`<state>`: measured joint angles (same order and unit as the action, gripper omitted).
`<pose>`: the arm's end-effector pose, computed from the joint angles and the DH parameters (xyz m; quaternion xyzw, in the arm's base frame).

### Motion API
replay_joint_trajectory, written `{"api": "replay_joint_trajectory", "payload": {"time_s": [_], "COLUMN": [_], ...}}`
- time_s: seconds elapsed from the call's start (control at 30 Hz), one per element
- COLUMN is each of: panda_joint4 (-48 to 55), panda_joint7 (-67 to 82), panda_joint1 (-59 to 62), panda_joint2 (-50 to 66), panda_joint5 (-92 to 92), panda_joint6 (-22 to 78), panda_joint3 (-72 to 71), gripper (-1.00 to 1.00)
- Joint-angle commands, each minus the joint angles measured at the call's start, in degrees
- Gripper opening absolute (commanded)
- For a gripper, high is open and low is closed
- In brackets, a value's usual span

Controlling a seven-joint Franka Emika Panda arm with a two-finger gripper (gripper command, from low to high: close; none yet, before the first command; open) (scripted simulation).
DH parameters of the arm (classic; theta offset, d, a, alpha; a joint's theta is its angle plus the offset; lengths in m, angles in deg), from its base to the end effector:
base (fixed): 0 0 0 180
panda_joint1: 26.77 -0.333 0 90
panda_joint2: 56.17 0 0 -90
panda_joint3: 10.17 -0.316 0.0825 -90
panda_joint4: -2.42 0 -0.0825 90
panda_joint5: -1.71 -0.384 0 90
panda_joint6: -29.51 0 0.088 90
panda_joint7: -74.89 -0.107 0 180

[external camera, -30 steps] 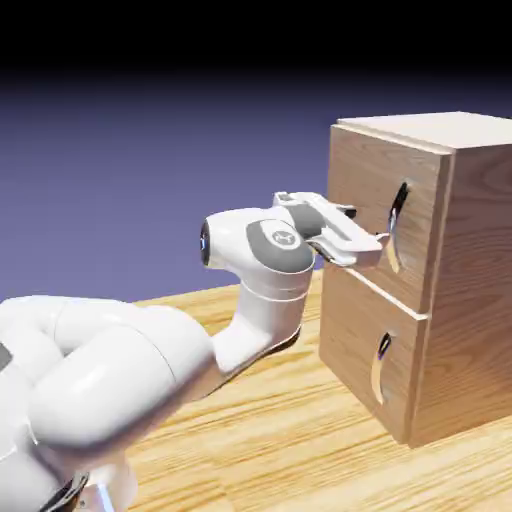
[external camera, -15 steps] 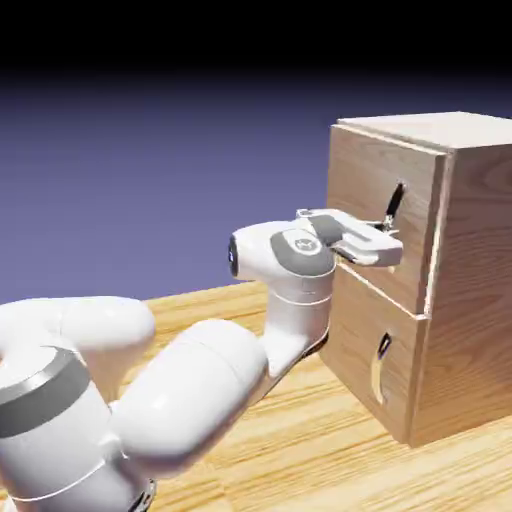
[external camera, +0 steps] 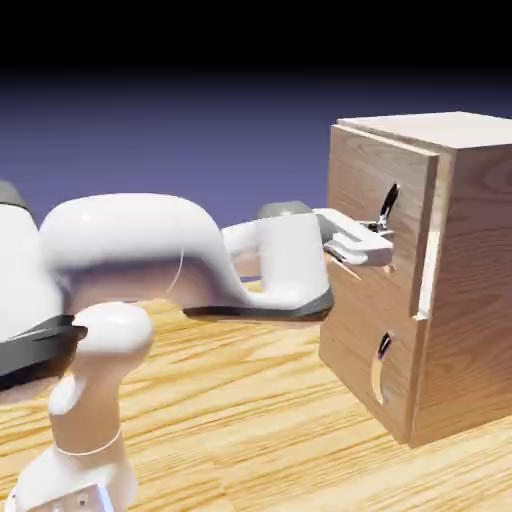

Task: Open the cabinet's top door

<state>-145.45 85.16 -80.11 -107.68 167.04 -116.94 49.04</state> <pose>0.4092 -0.0489 0.4474 0.2916 0.6432 0.2473 0.6634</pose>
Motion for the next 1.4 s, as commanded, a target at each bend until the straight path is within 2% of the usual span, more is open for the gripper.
{"api": "replay_joint_trajectory", "payload": {"time_s": [0.0, 0.27, 0.6, 0.97, 1.37], "panda_joint4": [-0.1, -2.6, -3.6, -13.3, -19.9], "panda_joint7": [-2.5, -16.9, -30.9, -15.4, -1.3], "panda_joint1": [1.6, 17.7, 38.1, 46.9, 47.3], "panda_joint2": [1.8, 11.3, 16.7, 7.2, -1.1], "panda_joint5": [0.2, -0.4, 0.1, -26.9, -56.8], "panda_joint6": [-0.4, -0.7, -2.7, 2.7, 12.9], "panda_joint3": [-1.6, -17.8, -38.6, -53.5, -68.4], "gripper": [-1.0, -1.0, -1.0, -1.0, -1.0]}}
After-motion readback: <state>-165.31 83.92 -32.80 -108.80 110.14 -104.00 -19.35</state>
